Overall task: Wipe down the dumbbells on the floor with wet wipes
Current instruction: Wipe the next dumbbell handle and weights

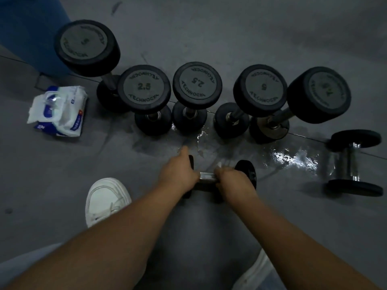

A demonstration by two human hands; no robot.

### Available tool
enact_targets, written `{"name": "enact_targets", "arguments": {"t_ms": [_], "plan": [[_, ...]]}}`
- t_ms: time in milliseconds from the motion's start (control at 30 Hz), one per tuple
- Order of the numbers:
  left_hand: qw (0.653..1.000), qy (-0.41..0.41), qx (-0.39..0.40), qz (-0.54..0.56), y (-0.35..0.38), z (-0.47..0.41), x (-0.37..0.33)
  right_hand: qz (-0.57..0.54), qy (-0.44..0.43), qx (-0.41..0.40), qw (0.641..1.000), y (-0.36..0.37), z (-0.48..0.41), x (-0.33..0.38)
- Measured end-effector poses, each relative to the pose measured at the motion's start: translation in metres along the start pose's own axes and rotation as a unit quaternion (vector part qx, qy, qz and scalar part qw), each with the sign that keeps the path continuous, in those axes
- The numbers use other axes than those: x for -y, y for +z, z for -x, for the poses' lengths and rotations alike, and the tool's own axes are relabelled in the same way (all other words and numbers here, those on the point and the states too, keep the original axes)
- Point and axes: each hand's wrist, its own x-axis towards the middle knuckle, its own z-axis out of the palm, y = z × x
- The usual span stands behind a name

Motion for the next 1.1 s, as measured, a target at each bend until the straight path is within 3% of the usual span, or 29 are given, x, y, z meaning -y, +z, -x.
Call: {"name": "enact_targets", "arguments": {"t_ms": [67,167,267,367,500,600,733,900,1033,1100], "plan": [[0.998,0.038,-0.038,-0.044,0.015,0.019,-0.001,0.028,0.059,-0.074,0.995,0.005,0.009,0.008],[0.992,0.077,0.004,-0.101,0.026,0.031,0.004,0.006,0.126,-0.18,0.976,0.02,0.025,0.025],[0.992,0.072,0.013,-0.101,0.022,0.026,0.007,-0.067,0.125,-0.171,0.975,0.035,0.037,0.048],[0.992,0.075,0.017,-0.1,0.015,0.023,0.001,-0.084,0.006,-0.17,0.982,0.04,0.039,0.042],[0.993,0.077,0.012,-0.088,0.012,0.019,0.0,-0.104,0.094,-0.152,0.978,0.038,0.033,0.034],[0.993,0.088,0.01,-0.08,0.013,0.017,0.001,-0.077,-0.012,-0.146,0.986,0.04,0.027,0.054],[0.993,0.084,0.014,-0.084,0.011,0.011,0.0,-0.061,0.093,-0.17,0.979,0.022,0.022,0.024],[0.996,0.08,-0.008,-0.049,0.009,0.006,0.004,-0.047,-0.008,-0.127,0.991,0.004,0.003,-0.001],[0.996,0.066,-0.058,-0.034,0.011,0.01,0.004,-0.095,0.078,-0.165,0.979,-0.004,0.009,0.005],[0.995,0.07,-0.054,-0.046,0.013,0.012,0.005,-0.157,0.068,-0.138,0.975,-0.002,0.011,0.031]]}}
